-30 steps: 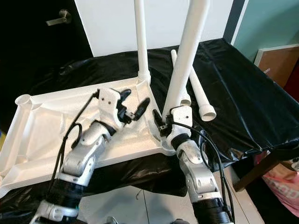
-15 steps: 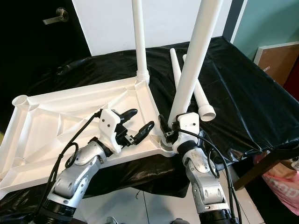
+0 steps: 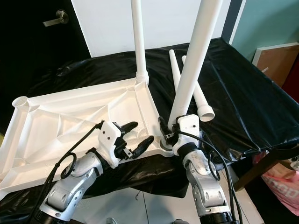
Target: Building children table
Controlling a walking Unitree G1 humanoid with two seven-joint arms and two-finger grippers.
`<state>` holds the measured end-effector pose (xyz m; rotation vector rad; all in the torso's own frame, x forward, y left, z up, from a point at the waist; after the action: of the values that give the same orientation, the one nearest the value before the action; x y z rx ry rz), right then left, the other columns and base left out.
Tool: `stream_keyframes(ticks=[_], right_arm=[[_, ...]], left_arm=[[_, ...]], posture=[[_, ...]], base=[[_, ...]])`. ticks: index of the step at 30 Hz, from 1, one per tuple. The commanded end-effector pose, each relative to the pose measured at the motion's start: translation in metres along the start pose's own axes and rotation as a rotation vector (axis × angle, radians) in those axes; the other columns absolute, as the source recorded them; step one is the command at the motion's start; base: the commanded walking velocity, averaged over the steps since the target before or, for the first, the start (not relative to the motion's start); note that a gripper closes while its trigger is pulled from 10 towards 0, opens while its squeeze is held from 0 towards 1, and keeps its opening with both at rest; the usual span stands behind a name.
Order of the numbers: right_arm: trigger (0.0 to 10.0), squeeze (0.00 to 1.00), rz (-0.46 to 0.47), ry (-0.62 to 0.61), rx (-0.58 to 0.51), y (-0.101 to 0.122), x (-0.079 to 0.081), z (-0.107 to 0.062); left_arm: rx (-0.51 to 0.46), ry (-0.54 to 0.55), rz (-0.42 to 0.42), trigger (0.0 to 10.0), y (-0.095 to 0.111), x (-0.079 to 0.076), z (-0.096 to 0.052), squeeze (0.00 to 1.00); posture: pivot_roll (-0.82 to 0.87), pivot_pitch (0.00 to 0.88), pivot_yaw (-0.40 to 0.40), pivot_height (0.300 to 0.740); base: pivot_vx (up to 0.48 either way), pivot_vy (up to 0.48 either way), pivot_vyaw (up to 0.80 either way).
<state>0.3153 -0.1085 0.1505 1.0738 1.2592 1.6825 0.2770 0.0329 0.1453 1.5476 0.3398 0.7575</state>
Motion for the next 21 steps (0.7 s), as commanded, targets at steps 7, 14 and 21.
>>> stream_keyframes(ticks=[7,14,21], right_arm=[[10.0,0.00,-0.008,0.012,0.024,-0.005,0.001,-0.005],[10.0,0.00,-0.031,0.019,0.062,-0.017,-0.001,-0.008],[10.0,0.00,-0.031,0.012,0.073,-0.021,-0.004,-0.008]], left_arm=[[0.035,-0.206,-0.021,10.0,-0.009,-0.027,-0.005,0.00],[0.053,-0.218,-0.045,10.0,-0.012,-0.032,-0.005,0.00],[0.053,-0.218,-0.048,10.0,-0.011,-0.033,-0.005,0.00]], posture=[[-0.17,0.019,0.040,0.740],[-0.17,0.019,0.035,0.740],[-0.17,0.019,0.032,0.740]], base=[[0.000,0.000,0.00],[0.000,0.000,0.00],[0.000,0.000,0.00]])
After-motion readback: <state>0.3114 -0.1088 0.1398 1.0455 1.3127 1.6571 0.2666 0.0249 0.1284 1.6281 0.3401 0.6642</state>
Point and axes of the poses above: a point about 5 cm out from each wrist's last joint towards the gripper, its own z axis pointing out of the wrist towards the gripper, its own y axis along the axis of the wrist's last joint, x = y × z, the point moved 5 cm from there along z, pointing out of the wrist towards the gripper, and after that the axes turned 11 degrees about z, right-handed, at the moved point
